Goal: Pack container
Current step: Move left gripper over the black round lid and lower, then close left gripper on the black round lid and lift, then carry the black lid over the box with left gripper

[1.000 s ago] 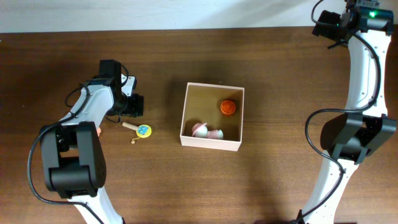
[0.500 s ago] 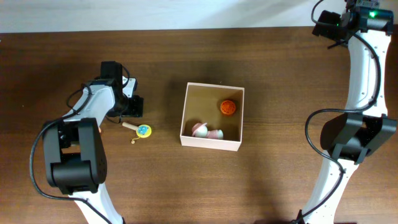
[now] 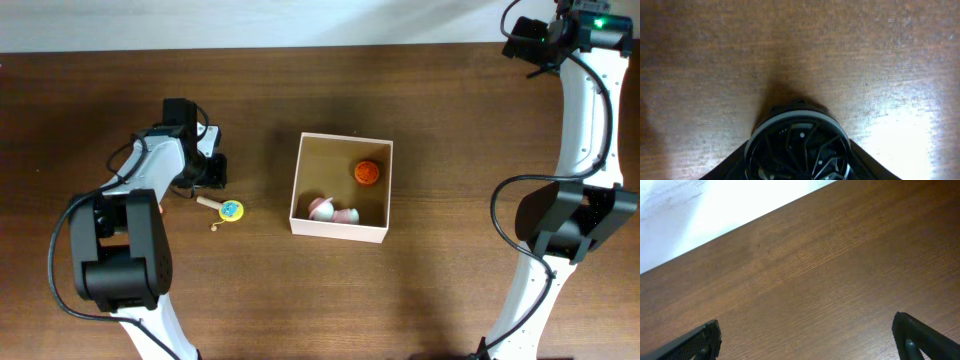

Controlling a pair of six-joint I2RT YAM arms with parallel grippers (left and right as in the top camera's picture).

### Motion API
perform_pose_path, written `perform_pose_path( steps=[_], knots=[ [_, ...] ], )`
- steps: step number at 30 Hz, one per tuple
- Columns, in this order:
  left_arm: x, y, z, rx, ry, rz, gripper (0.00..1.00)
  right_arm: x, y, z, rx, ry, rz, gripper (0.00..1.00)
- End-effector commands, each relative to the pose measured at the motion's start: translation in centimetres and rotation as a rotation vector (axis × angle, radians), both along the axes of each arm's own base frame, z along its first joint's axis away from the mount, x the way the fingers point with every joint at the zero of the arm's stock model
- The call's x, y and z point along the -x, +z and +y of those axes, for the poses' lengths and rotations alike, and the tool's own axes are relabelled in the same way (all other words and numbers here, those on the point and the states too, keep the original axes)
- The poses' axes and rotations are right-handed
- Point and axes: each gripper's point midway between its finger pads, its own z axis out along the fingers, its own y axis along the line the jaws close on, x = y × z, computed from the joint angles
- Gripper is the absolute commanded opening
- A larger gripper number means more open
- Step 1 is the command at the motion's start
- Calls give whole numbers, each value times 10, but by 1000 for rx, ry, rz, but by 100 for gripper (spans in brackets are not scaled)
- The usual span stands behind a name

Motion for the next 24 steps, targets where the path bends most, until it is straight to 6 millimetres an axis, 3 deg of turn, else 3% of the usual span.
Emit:
perform_pose_path(
  steps=[1,6,15,19,24],
  knots=[
    [-11,9,0,3,-3,-11,39,1,8,2,0,-5,-16,99],
    [-33,49,1,1,-4,-56,38,1,8,2,0,-5,-17,99],
    [-70,161,-7,-2,-23,-206,33,1,8,2,0,-5,-16,99],
    [-72,203,-35,3,-81,-259,30,1,8,2,0,-5,-16,99],
    [-63,225,-90,19,-193,-284,30,1,8,2,0,-5,-16,99]
  ],
)
